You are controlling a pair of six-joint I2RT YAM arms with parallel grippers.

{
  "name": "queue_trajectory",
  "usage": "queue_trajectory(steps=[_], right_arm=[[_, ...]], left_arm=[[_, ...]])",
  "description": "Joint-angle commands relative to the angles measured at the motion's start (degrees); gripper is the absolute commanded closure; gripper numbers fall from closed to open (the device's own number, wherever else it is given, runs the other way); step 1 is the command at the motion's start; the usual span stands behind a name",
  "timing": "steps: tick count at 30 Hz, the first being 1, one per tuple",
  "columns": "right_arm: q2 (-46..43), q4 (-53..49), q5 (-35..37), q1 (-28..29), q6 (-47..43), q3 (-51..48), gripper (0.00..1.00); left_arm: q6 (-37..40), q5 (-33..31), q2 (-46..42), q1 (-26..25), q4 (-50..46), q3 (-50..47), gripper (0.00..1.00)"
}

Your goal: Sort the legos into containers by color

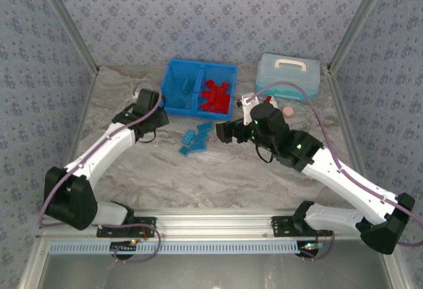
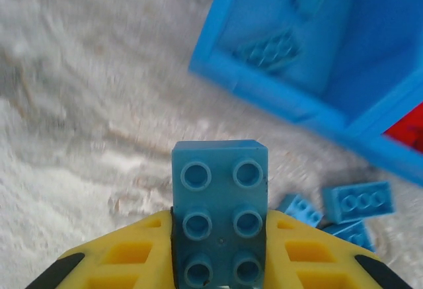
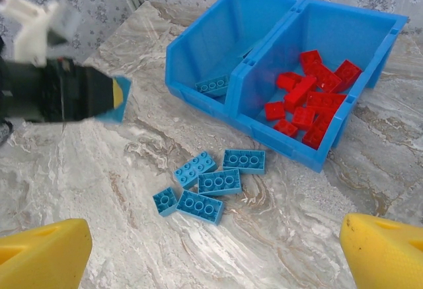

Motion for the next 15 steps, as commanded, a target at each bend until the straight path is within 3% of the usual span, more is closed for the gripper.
queue_trajectory(steps=[1, 6, 15], right_arm=[[-0.72, -0.2, 1.07, -0.3, 0.84, 1.56, 0.01], [-0.9, -0.45, 1.3, -0.31, 1.03, 1.47, 0.01], [-1.51, -1.38, 2.04, -0.59, 0.67, 1.4, 0.01]], left_arm=[[6.96, -3.78, 1.18, -0.27, -0.78, 6.31, 0.73], [15.29, -4.13, 9.47, 0.39, 2.61, 15.89, 0.73], [24.27, -5.88, 30.67, 1.28, -1.84, 38.12, 0.76]])
